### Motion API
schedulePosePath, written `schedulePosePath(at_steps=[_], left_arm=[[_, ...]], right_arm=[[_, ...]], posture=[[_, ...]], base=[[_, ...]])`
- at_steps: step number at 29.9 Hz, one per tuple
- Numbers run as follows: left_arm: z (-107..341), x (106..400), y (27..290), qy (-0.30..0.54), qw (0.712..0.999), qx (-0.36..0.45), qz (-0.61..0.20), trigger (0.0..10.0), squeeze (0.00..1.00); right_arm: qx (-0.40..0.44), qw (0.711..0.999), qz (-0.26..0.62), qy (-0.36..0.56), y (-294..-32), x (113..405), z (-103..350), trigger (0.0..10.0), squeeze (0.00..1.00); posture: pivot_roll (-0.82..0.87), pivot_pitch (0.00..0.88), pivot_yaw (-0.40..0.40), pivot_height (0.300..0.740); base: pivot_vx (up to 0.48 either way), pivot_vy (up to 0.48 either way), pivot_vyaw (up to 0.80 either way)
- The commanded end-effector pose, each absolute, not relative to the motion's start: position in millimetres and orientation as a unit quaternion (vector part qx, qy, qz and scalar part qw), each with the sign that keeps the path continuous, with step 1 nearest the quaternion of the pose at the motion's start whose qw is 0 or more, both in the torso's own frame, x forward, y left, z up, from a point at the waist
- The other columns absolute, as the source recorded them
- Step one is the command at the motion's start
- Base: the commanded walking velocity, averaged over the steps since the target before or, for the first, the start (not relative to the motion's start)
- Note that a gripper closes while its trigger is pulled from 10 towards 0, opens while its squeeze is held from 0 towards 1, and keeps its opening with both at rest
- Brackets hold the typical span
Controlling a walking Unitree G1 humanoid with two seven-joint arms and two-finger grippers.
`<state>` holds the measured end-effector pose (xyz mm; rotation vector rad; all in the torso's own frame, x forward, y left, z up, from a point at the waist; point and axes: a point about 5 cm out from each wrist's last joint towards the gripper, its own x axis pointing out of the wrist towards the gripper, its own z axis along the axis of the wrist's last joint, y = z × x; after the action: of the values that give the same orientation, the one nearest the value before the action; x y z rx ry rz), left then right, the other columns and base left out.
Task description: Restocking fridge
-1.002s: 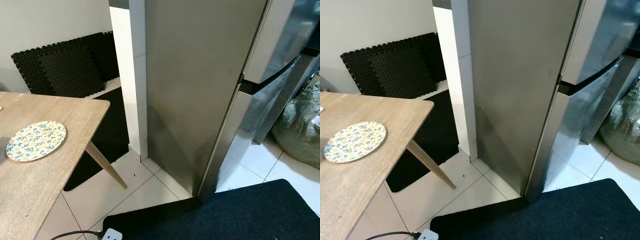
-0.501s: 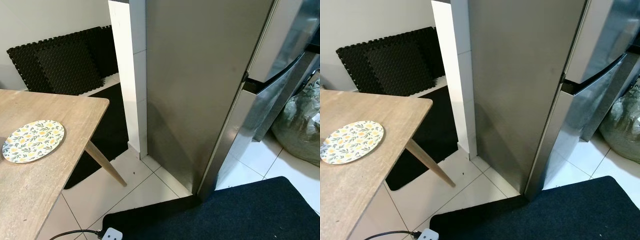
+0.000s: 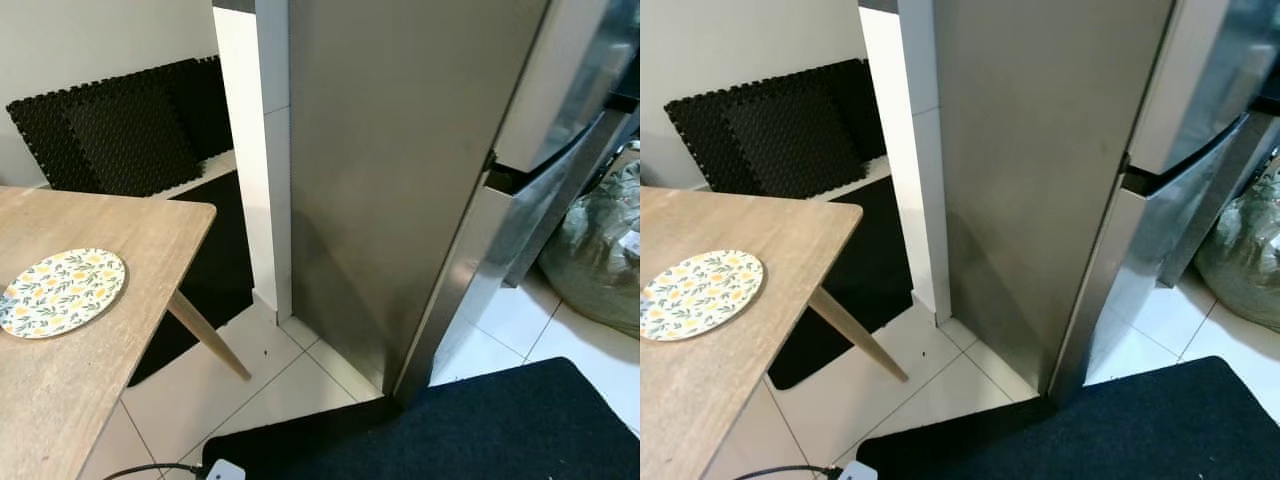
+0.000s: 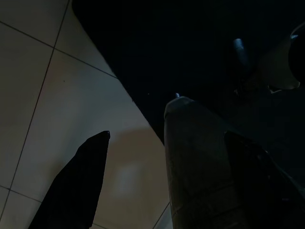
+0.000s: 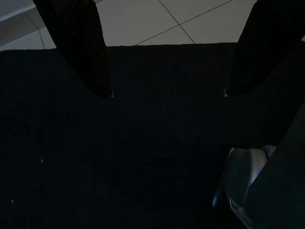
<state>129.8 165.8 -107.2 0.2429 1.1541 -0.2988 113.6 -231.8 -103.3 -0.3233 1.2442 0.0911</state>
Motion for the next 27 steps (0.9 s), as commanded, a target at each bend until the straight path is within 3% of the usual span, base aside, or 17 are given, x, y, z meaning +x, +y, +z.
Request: schedulePosePath(at_steps=[1, 16, 22, 27], left_arm=[[-113.1, 111.1, 167.4, 0.574, 0.798, 0.113, -0.147, 10.0, 0.00], [-113.2, 110.6, 168.1, 0.574, 0.799, 0.112, -0.143, 10.0, 0.00], [-113.0, 110.4, 166.6, 0.572, 0.800, 0.099, -0.151, 10.0, 0.00], [-113.0, 110.4, 167.2, 0.572, 0.801, 0.095, -0.148, 10.0, 0.00]], right_arm=[[-0.151, 0.797, 0.047, 0.582, -230.4, 111.8, -104.2, 10.0, 0.00], [-0.150, 0.798, 0.048, 0.582, -229.7, 111.8, -104.3, 10.0, 0.00], [-0.150, 0.797, 0.048, 0.584, -229.6, 110.9, -104.6, 10.0, 0.00], [-0.150, 0.797, 0.049, 0.583, -229.4, 110.8, -104.7, 10.0, 0.00]], posture=[[-0.03, 0.061, 0.003, 0.740], [-0.03, 0.063, 0.004, 0.740], [-0.03, 0.066, 0.005, 0.740], [-0.03, 0.065, 0.006, 0.740]], base=[[0.315, 0.000, 0.00], [0.309, 0.000, 0.00], [0.000, 0.000, 0.00], [0.000, -0.450, 0.00]])
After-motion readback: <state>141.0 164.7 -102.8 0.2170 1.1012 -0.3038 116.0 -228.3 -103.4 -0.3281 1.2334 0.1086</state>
